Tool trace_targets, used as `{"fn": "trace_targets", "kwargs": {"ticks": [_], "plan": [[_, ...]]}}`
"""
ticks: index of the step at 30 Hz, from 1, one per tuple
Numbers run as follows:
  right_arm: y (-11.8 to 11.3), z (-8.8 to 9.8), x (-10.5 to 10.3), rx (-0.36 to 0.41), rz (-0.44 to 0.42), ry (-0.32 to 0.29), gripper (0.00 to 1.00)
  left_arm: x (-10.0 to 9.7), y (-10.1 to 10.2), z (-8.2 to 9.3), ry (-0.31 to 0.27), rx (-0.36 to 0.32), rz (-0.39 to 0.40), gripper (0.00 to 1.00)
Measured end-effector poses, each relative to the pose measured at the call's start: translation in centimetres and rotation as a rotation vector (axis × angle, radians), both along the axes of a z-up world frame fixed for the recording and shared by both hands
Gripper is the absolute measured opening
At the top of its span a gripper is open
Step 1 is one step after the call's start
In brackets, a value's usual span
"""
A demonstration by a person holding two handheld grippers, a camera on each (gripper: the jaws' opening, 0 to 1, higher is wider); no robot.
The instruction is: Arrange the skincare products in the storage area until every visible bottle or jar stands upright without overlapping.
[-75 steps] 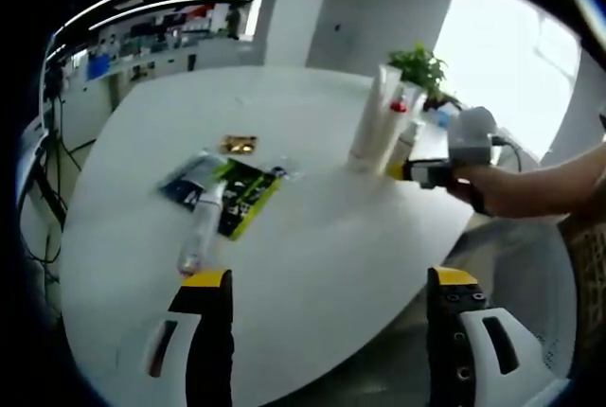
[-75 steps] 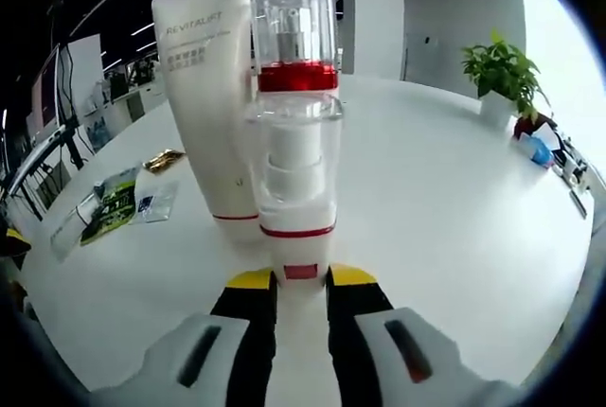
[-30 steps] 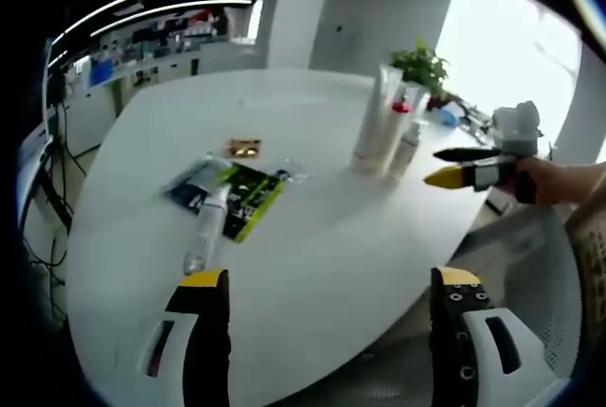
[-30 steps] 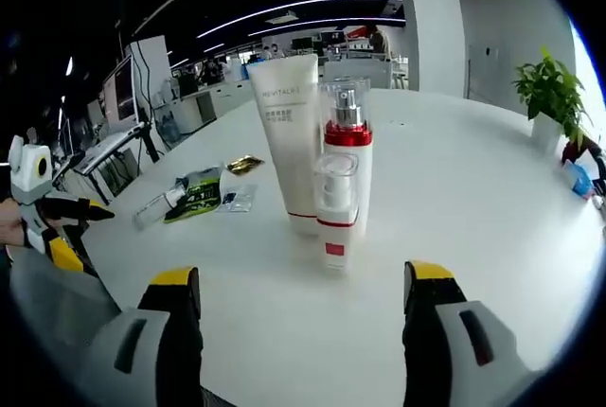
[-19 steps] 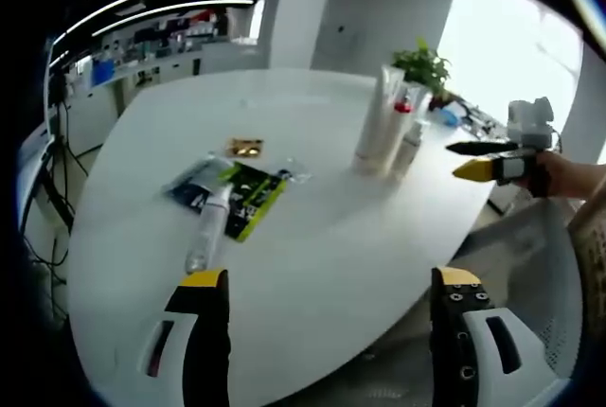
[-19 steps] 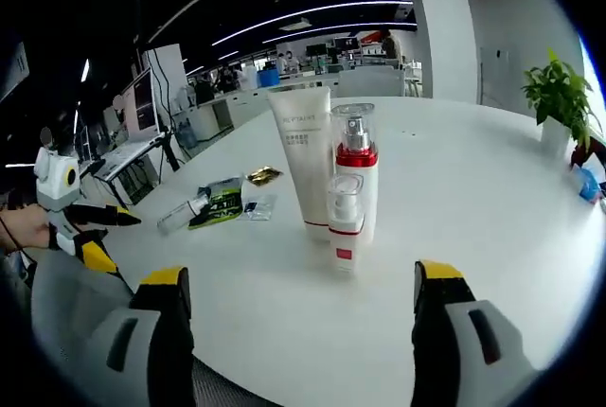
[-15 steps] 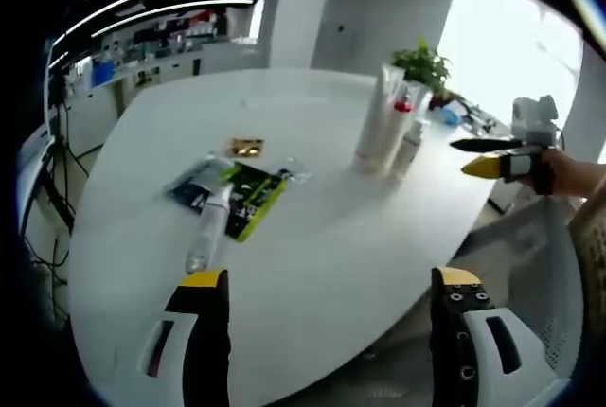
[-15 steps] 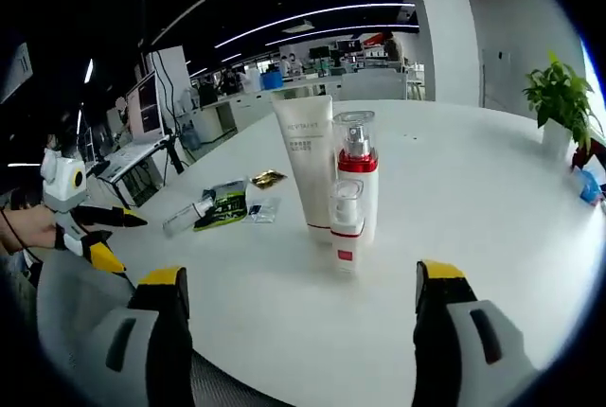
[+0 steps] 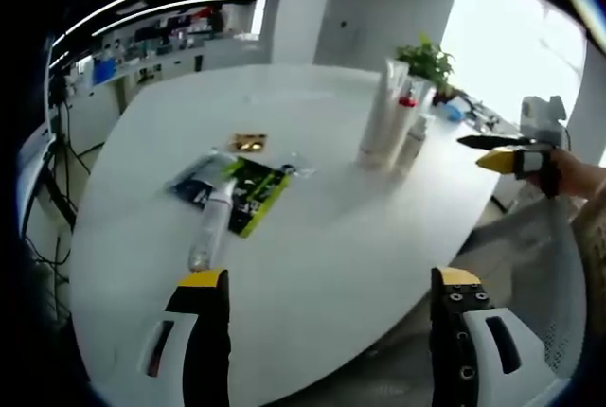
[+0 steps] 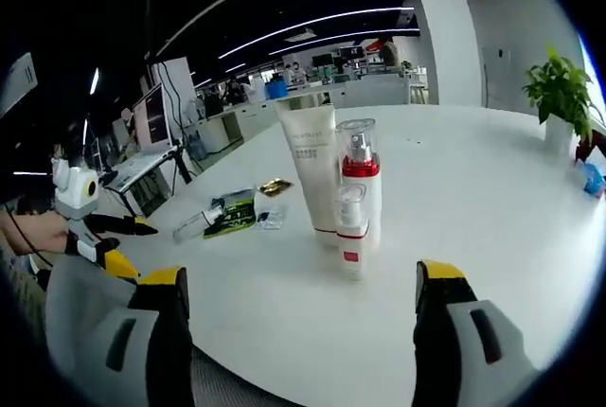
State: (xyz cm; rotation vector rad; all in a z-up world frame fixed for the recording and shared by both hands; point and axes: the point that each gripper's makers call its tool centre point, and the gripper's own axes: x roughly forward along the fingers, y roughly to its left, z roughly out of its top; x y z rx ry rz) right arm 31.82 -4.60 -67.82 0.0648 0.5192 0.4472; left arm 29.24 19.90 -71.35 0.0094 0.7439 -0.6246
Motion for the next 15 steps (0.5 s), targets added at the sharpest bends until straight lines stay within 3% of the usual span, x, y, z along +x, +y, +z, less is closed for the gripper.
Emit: {"fn": "trace_targets", "kwargs": {"ticks": [11, 15], "plan": [[-0.2, 0.0, -0.1, -0.008, -0.003, -0.005, 0.99, 1.5, 1.6, 0.3, 0.007, 0.03, 0.018, 0.87], [-0.4, 0.0, -0.1, -0.006, -0.012, -0.007, 0.99, 2.2, 2.2, -0.4, 0.023, 0.079, 0.001, 0.87]]}}
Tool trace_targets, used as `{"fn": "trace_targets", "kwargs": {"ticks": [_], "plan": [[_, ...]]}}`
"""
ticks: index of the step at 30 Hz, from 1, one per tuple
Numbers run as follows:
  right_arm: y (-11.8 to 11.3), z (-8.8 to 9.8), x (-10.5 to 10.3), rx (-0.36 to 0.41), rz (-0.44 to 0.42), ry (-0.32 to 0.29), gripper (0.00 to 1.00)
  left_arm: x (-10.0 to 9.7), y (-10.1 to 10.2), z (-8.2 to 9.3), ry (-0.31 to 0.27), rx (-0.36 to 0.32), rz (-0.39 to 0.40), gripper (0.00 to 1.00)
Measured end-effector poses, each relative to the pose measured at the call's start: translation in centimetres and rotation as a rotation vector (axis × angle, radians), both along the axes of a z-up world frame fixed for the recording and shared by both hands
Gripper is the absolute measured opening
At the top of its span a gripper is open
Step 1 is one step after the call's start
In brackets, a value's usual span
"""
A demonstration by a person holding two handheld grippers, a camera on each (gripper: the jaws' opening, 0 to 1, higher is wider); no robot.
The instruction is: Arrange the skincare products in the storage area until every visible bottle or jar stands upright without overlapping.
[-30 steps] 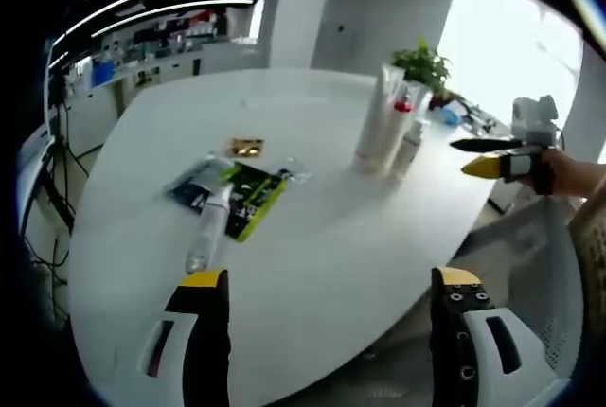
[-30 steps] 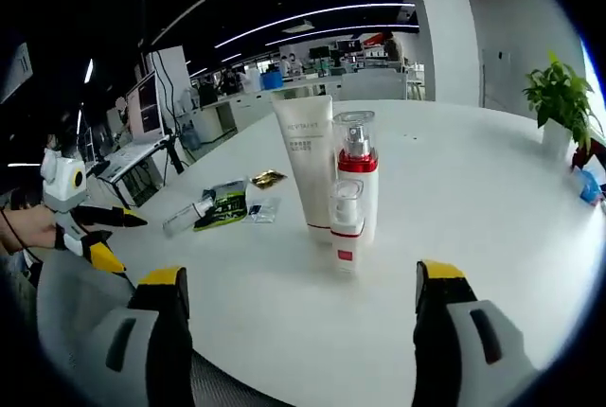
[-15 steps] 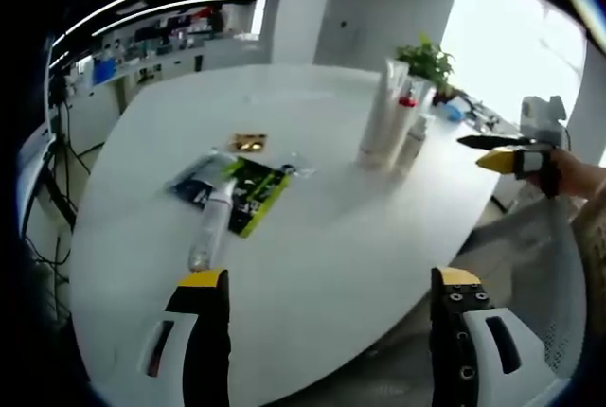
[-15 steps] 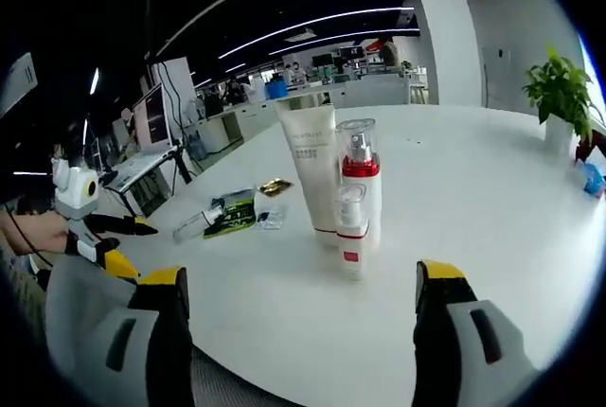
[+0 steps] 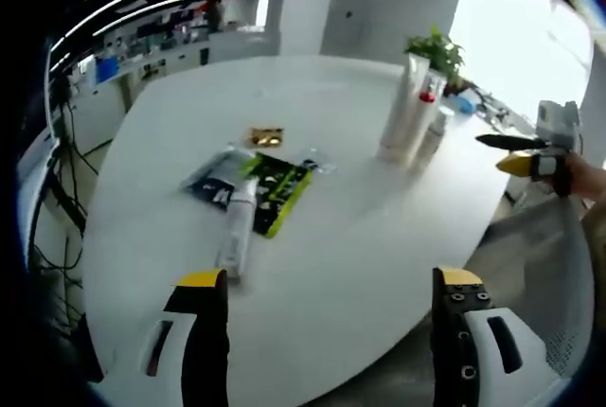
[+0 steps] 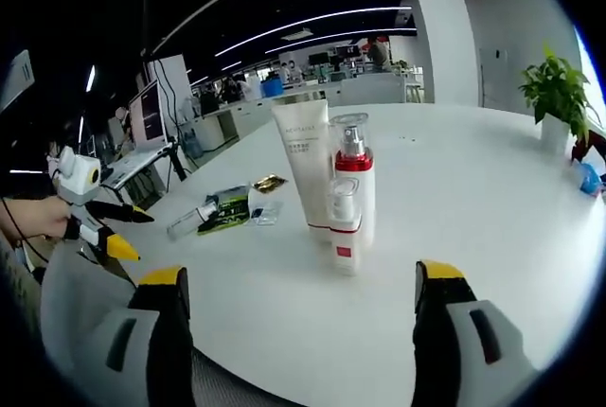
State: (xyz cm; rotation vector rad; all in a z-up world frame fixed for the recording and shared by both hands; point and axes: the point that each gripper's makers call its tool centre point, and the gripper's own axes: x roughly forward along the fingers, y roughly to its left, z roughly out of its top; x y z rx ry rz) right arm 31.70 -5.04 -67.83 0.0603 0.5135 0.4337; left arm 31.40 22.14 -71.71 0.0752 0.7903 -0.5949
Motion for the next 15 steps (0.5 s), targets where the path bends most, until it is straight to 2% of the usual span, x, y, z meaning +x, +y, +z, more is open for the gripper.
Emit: {"fn": "trace_targets", "kwargs": {"ticks": [5, 9, 11, 15], "plan": [[-0.3, 0.1, 0.1, 0.009, -0.015, -0.003, 0.98, 1.2, 0.6, -0.7, 0.034, 0.044, 0.001, 0.87], [-0.4, 0.1, 0.1, 0.008, -0.023, -0.005, 0.97, 1.6, 1.0, -1.9, 0.073, 0.117, -0.037, 0.87], [-0.5, 0.1, 0.2, 0.01, -0.027, -0.005, 0.97, 2.2, 1.2, -2.1, 0.086, 0.129, -0.042, 0.83], [-0.7, 0.2, 0.2, 0.012, -0.035, -0.007, 0.97, 3.5, 1.5, -2.2, 0.115, 0.141, -0.042, 0.83]]}}
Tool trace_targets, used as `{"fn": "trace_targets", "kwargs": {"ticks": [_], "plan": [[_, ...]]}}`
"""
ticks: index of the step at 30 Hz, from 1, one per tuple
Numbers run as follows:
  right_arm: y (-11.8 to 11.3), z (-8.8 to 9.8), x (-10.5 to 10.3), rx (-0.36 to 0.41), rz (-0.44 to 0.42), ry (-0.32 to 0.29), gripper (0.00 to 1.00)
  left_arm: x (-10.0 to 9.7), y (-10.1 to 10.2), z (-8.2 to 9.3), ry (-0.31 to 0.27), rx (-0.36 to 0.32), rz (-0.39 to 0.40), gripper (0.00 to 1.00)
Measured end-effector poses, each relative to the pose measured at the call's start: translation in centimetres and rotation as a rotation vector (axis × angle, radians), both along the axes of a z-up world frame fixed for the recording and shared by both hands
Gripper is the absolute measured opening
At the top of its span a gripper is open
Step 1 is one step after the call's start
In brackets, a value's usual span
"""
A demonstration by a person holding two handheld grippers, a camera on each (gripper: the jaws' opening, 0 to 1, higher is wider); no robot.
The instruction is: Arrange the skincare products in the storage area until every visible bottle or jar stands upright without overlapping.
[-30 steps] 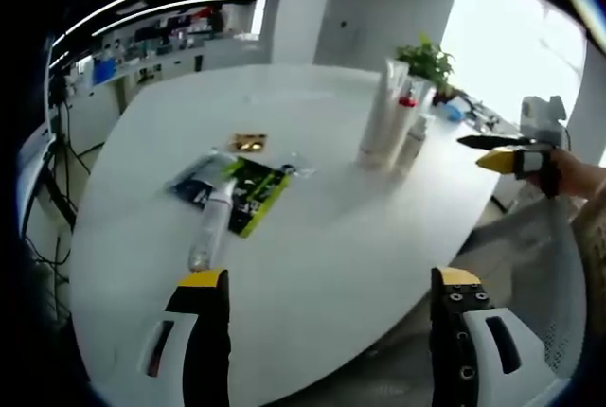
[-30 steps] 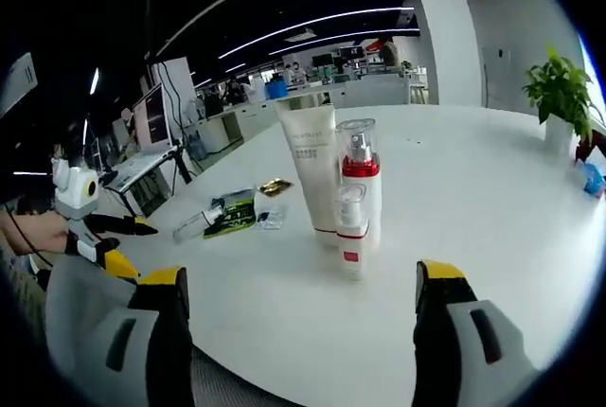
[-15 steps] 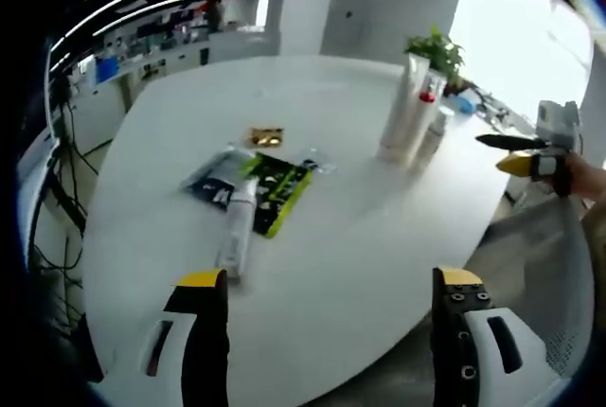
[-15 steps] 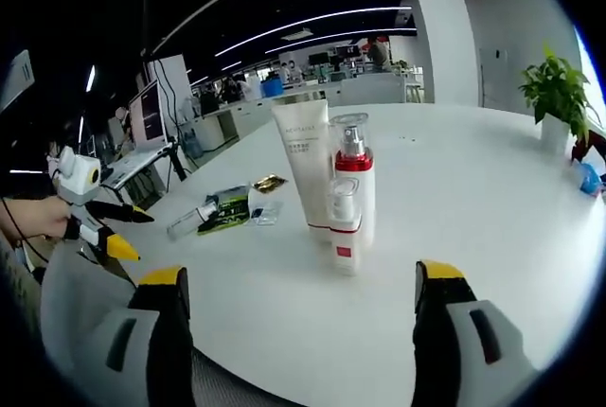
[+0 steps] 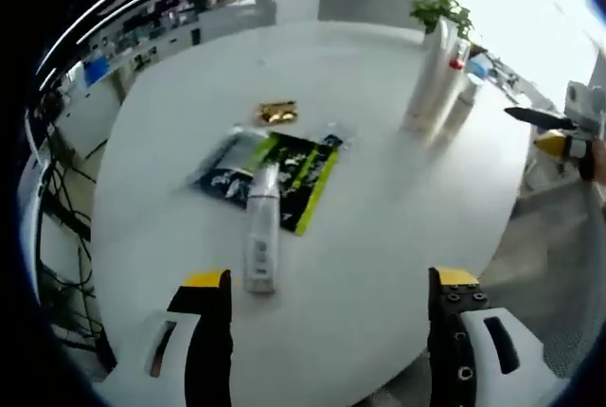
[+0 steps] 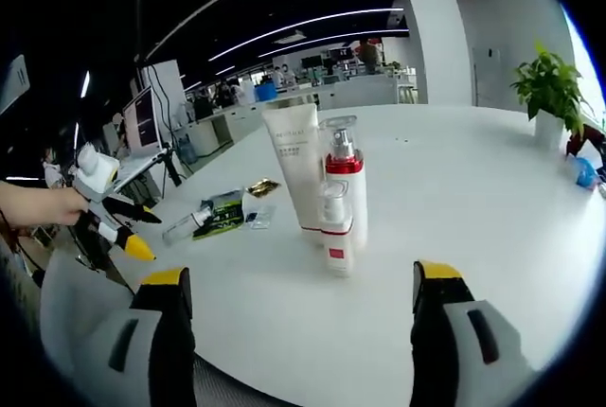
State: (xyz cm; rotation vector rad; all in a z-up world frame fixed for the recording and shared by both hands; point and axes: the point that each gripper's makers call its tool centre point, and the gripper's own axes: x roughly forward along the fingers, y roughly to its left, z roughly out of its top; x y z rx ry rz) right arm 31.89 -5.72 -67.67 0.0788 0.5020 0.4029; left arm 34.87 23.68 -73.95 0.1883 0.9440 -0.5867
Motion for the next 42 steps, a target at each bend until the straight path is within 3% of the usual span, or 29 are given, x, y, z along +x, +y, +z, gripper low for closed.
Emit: {"fn": "trace_targets", "kwargs": {"ticks": [10, 21, 37, 42], "plan": [[-0.4, -0.1, 0.1, -0.013, -0.017, 0.002, 0.95, 2.5, 0.3, -0.7, 0.037, 0.07, -0.058, 0.71], [-1.0, -0.2, 0.4, -0.021, -0.044, 0.004, 0.94, 4.3, 0.8, -2.3, 0.118, 0.153, -0.077, 0.48], [-1.7, -0.3, 0.5, -0.031, -0.079, 0.011, 0.93, 5.4, 1.4, -3.8, 0.186, 0.273, -0.123, 0.21], [-1.8, -0.4, 0.5, -0.032, -0.084, 0.013, 0.92, 5.5, 1.6, -4.0, 0.198, 0.288, -0.107, 0.19]]}}
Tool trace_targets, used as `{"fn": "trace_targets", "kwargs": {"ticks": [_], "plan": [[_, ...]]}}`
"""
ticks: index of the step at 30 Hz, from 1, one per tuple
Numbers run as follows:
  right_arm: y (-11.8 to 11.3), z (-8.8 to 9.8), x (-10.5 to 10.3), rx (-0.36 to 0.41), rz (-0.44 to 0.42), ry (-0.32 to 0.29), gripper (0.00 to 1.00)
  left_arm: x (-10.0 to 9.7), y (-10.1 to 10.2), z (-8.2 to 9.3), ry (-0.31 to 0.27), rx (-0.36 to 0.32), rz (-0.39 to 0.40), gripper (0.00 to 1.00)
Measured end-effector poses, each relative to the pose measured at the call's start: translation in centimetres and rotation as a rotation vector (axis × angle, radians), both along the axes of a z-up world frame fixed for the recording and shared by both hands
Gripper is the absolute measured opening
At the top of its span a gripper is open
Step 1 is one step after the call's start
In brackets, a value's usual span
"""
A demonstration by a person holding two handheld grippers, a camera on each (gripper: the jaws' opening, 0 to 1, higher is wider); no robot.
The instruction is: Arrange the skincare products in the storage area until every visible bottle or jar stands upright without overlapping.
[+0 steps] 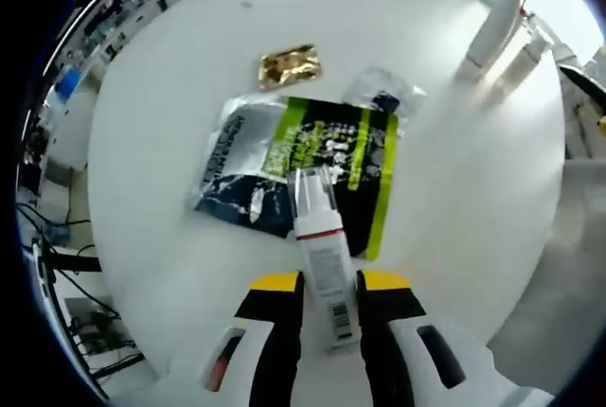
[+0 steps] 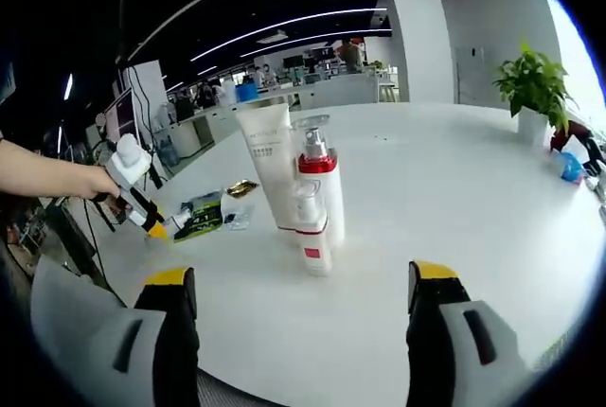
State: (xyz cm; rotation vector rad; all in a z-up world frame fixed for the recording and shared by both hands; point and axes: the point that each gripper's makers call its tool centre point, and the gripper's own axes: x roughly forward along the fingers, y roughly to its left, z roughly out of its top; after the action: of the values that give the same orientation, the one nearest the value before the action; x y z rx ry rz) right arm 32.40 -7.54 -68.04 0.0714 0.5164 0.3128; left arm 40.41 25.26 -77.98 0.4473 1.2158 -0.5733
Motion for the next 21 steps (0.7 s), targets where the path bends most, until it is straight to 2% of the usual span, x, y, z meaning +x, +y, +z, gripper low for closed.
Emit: {"fn": "trace_targets", "kwargs": {"ticks": [10, 12, 16, 21], "plan": [[0.1, -0.1, 0.0, -0.003, 0.008, 0.006, 0.91, 0.4, 0.3, 0.1, -0.007, -0.037, 0.062, 0.17], [0.2, -0.2, -0.1, -0.004, 0.01, 0.007, 0.91, 0.5, 0.3, 0.1, 0.003, -0.064, 0.094, 0.17], [0.3, -0.2, -0.1, -0.004, 0.014, 0.008, 0.91, 0.7, -0.5, 1.1, 0.005, -0.17, 0.187, 0.17], [0.4, -0.2, -0.1, -0.001, 0.02, 0.009, 0.91, -0.2, -1.3, 2.5, 0.001, -0.205, 0.179, 0.17]]}}
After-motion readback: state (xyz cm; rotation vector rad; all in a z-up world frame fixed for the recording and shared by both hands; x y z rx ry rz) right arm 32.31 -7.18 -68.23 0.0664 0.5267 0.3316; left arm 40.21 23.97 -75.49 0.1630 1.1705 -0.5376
